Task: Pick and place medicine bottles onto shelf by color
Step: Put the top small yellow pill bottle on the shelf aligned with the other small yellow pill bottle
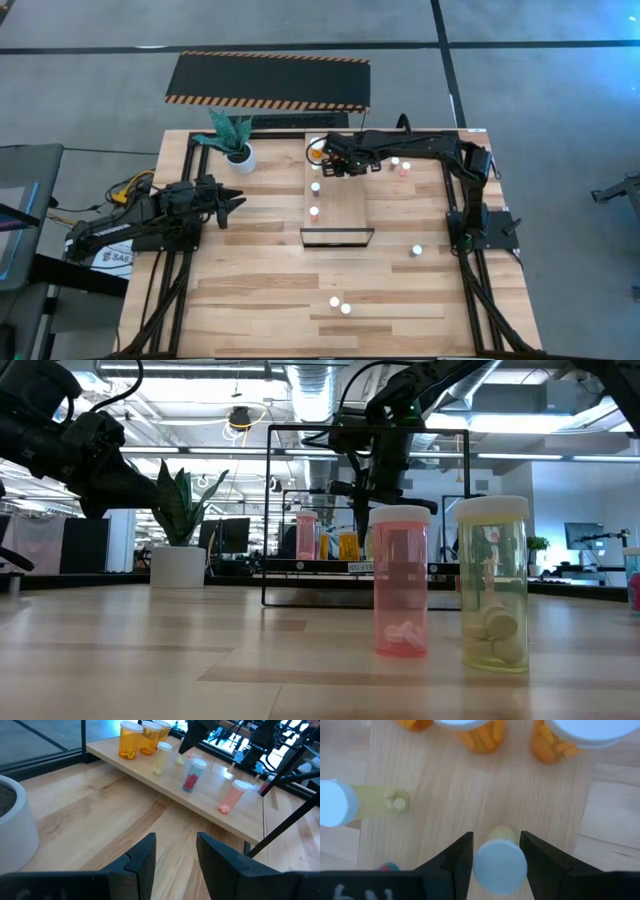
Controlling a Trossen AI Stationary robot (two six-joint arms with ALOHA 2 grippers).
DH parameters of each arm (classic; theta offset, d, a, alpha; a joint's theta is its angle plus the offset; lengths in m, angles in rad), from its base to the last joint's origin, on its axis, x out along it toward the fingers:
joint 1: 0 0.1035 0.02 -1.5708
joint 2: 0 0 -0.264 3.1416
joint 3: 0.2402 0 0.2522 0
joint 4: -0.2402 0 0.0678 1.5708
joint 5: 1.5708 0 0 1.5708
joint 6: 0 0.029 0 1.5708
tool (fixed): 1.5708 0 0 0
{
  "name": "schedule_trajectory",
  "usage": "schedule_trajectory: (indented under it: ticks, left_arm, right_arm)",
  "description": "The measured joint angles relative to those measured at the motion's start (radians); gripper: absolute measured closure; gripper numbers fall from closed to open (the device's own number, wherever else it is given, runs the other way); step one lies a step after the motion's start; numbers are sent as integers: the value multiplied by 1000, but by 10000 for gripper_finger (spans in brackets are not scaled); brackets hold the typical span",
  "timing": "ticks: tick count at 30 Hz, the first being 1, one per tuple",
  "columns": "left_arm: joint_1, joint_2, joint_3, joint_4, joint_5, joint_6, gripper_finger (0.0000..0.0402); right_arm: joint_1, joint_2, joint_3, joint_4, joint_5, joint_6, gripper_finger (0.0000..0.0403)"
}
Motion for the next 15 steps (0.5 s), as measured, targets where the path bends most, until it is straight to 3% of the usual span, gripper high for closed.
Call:
schedule_trajectory:
  ticks: [15]
  left_arm:
    - [0,0,0,0,0,0,274]
  right_arm:
    - [0,0,1,8,1,0,241]
